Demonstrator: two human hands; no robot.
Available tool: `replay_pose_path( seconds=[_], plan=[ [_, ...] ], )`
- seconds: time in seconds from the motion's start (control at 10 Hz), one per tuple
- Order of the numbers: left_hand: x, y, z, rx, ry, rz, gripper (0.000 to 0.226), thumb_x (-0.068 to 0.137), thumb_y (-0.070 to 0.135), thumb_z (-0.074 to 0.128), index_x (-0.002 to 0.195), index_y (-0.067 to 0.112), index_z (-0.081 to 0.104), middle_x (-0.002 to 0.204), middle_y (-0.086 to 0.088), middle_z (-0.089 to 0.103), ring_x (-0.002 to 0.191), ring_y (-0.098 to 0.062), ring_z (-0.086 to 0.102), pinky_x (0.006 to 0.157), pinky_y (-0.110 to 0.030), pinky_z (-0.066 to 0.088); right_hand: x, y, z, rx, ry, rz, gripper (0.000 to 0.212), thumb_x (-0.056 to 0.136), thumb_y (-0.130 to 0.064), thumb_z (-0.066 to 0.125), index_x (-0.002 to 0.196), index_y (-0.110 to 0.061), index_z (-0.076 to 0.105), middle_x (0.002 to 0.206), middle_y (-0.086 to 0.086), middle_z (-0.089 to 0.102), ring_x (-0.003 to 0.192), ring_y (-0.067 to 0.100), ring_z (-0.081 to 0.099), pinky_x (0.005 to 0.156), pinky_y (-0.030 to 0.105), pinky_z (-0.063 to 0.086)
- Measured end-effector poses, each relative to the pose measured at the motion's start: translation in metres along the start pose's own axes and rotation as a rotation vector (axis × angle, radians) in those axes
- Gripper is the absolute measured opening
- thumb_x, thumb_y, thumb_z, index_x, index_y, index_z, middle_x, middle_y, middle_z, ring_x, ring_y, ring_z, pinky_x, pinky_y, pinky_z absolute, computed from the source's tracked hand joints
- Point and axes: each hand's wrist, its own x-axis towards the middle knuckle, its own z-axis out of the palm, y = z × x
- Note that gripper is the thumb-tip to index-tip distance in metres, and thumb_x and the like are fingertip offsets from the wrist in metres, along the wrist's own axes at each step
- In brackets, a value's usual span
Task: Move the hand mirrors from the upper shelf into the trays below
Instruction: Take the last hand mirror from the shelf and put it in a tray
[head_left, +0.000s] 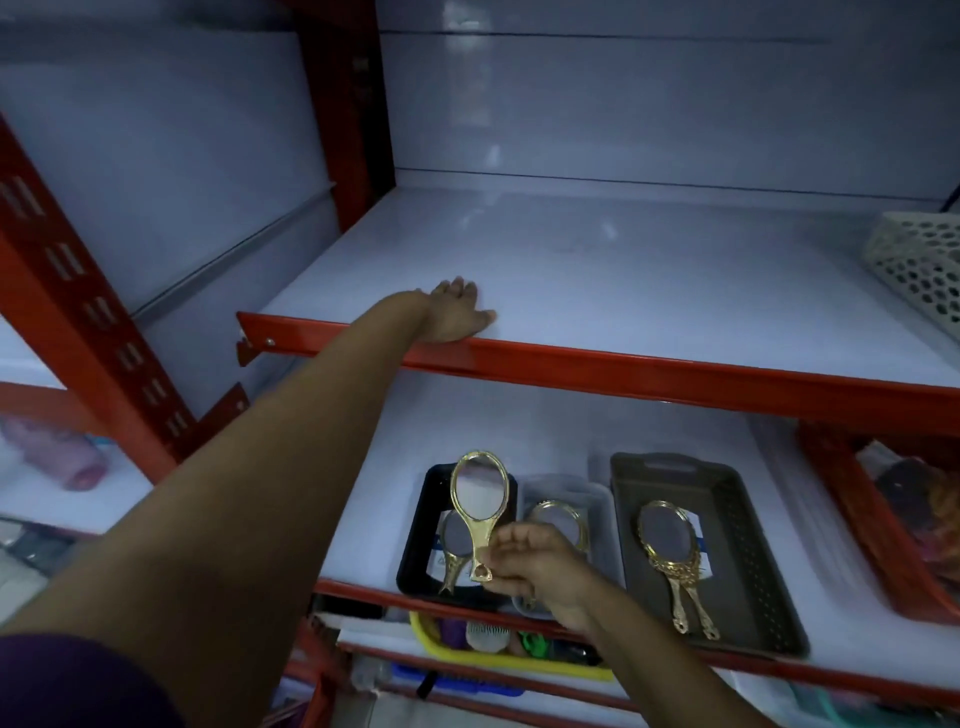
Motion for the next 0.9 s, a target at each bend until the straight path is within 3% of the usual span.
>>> replay_pose_path(
  seconds=[0.3, 0.4, 0.5, 0.6, 0.7, 0.8, 0.9],
  plan=[
    [0.001, -0.001, 0.000, -0.006, -0.010, 0.001, 0.068, 0.099, 0.048, 0.014, 0.153, 0.012, -0.007, 0.161, -0.007, -0.013, 0.149, -0.020, -0.010, 0.122, -0.042, -0.002, 0.079, 0.031, 0.019, 0.080, 0.221, 0.357, 0.014, 0.080, 0.013, 0.066, 0.084, 0.002, 0.059, 0.088, 0.014, 0.065, 0.075, 0.018, 0.064, 0.057, 0.026, 0.061],
    [0.002, -0.001, 0.000, -0.011, -0.011, 0.001, 0.068, 0.099, 0.048, 0.014, 0.153, 0.012, -0.007, 0.161, -0.007, -0.014, 0.149, -0.019, -0.010, 0.121, -0.042, -0.003, 0.092, 0.038, 0.027, 0.048, 0.269, 0.419, 0.026, 0.080, 0.015, 0.064, 0.105, 0.006, 0.059, 0.090, 0.016, 0.065, 0.069, 0.019, 0.063, 0.065, 0.028, 0.059],
    [0.003, -0.002, 0.000, -0.019, -0.012, -0.009, 0.068, 0.099, 0.048, 0.014, 0.153, 0.012, -0.007, 0.161, -0.006, -0.014, 0.149, -0.019, -0.010, 0.121, -0.041, -0.003, 0.098, 0.040, 0.028, 0.041, 0.281, 0.439, 0.038, 0.081, 0.017, 0.061, 0.117, 0.008, 0.054, 0.086, 0.017, 0.063, 0.067, 0.021, 0.062, 0.054, 0.027, 0.058],
    [0.004, -0.002, 0.001, -0.015, -0.012, 0.001, 0.069, 0.099, 0.048, 0.014, 0.153, 0.012, -0.007, 0.161, -0.006, -0.014, 0.149, -0.019, -0.010, 0.121, -0.041, -0.003, 0.103, 0.045, 0.030, -0.004, 0.319, 0.448, 0.038, 0.083, 0.017, 0.057, 0.119, 0.006, 0.054, 0.104, 0.023, 0.064, 0.070, 0.025, 0.063, 0.043, 0.026, 0.055],
    [0.005, -0.002, 0.000, -0.008, -0.010, 0.004, 0.068, 0.099, 0.048, 0.014, 0.153, 0.012, -0.008, 0.161, -0.006, -0.014, 0.149, -0.019, -0.011, 0.122, -0.041, -0.003, 0.102, 0.047, 0.033, -0.072, 0.328, 0.435, 0.033, 0.083, 0.014, 0.058, 0.115, 0.005, 0.056, 0.113, 0.023, 0.063, 0.084, 0.027, 0.065, 0.047, 0.025, 0.053],
    [0.006, -0.002, 0.002, -0.017, -0.008, 0.008, 0.068, 0.099, 0.048, 0.014, 0.153, 0.012, -0.008, 0.161, -0.006, -0.014, 0.149, -0.019, -0.010, 0.122, -0.041, -0.003, 0.093, 0.043, 0.036, -0.249, 0.322, 0.413, 0.017, 0.085, 0.007, 0.055, 0.077, -0.007, 0.051, 0.077, 0.010, 0.055, 0.064, 0.018, 0.053, 0.042, 0.020, 0.043],
    [0.007, -0.003, 0.002, -0.027, 0.000, 0.009, 0.068, 0.099, 0.048, 0.014, 0.153, 0.012, -0.007, 0.161, -0.006, -0.013, 0.149, -0.019, -0.010, 0.122, -0.041, -0.003, 0.088, 0.043, 0.036, -0.500, 0.303, 0.371, 0.030, 0.086, 0.000, 0.056, 0.064, -0.014, 0.040, 0.064, 0.002, 0.042, 0.055, 0.015, 0.045, 0.047, 0.022, 0.037]
  ],
)
